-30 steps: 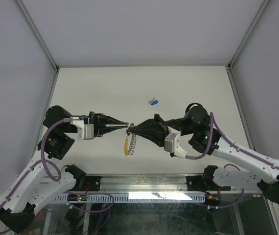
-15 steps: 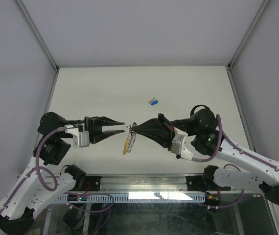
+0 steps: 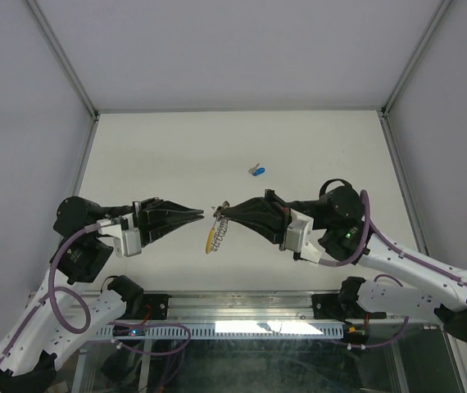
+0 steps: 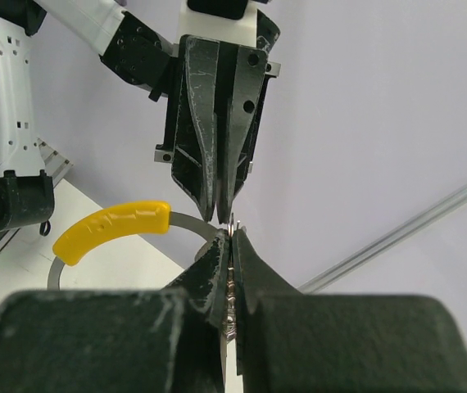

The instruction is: Put the keys on the keyring

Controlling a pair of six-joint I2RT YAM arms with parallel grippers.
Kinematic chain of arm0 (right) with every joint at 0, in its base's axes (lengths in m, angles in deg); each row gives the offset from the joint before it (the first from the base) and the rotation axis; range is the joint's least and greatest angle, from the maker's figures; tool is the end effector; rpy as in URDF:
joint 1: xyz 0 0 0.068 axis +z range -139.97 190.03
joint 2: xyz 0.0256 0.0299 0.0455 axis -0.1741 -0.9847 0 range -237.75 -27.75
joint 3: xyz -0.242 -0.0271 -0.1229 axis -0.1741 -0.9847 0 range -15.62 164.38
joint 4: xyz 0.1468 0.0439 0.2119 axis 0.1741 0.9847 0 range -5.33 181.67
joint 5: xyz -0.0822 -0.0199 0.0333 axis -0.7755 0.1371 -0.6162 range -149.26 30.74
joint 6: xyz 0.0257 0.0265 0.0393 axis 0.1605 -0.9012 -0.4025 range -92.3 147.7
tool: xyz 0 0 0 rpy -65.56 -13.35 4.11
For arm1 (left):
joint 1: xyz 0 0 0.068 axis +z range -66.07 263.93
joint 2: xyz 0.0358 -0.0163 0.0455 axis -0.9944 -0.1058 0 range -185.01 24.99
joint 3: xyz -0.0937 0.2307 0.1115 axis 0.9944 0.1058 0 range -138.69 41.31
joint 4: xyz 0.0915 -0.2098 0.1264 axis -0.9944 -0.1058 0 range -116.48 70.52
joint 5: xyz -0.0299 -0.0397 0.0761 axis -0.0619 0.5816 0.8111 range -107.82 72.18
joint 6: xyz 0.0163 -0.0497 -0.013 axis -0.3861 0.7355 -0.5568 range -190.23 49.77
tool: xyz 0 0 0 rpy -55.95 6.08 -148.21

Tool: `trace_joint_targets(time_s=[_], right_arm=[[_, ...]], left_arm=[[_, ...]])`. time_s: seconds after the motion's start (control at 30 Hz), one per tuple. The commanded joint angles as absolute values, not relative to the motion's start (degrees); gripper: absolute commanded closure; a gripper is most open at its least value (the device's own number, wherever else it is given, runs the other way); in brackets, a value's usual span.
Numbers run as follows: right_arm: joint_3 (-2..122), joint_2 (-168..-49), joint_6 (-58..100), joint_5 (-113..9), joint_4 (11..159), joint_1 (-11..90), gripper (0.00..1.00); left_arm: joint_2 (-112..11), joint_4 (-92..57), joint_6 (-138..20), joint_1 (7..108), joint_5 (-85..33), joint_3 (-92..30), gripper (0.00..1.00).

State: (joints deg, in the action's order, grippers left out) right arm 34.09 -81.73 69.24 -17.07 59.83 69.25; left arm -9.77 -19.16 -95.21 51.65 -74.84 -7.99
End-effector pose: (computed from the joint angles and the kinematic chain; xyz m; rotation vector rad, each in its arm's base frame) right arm 0.0857 0.1905 0.4038 -1.3185 0.2446 0.7066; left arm 0.0817 -0.0869 0.4075 1.3236 0.6499 -0.7525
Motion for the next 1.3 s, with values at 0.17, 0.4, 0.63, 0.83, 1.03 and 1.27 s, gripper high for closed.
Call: trace_joint_targets(time_s=[0.17,0.4,0.63,0.83,1.03,1.27], right_arm=[[32.7,-81.0,64.1,-18.1,52.1,70.0,1.00],[32.8,-82.2,63.5,-18.3,50.1,70.5,1.00],[33.4,-83.1,63.6,-18.0,49.7,71.0,1.00],[33.8,-84.0,63.6,-17.8,49.1,71.6,1.00],[34.1,-84.9,63.9,-17.8,48.3,72.0,1.00],[34.3,-85.7,63.9,-17.6,47.4,72.4,1.00]], left_arm=[[-9.3,-13.0,-92.8,51.4,-77.1,-7.4,0.94],[-10.4,-11.2,-91.2,51.4,-79.8,-7.5,0.96],[-10.3,-10.5,-90.2,51.4,-80.9,-6.7,0.98],[-10.8,-10.1,-90.2,51.4,-81.0,-6.6,0.97],[-11.1,-9.8,-90.2,51.4,-81.7,-6.6,0.94],[-11.3,-9.8,-90.0,51.4,-82.6,-6.4,0.94]])
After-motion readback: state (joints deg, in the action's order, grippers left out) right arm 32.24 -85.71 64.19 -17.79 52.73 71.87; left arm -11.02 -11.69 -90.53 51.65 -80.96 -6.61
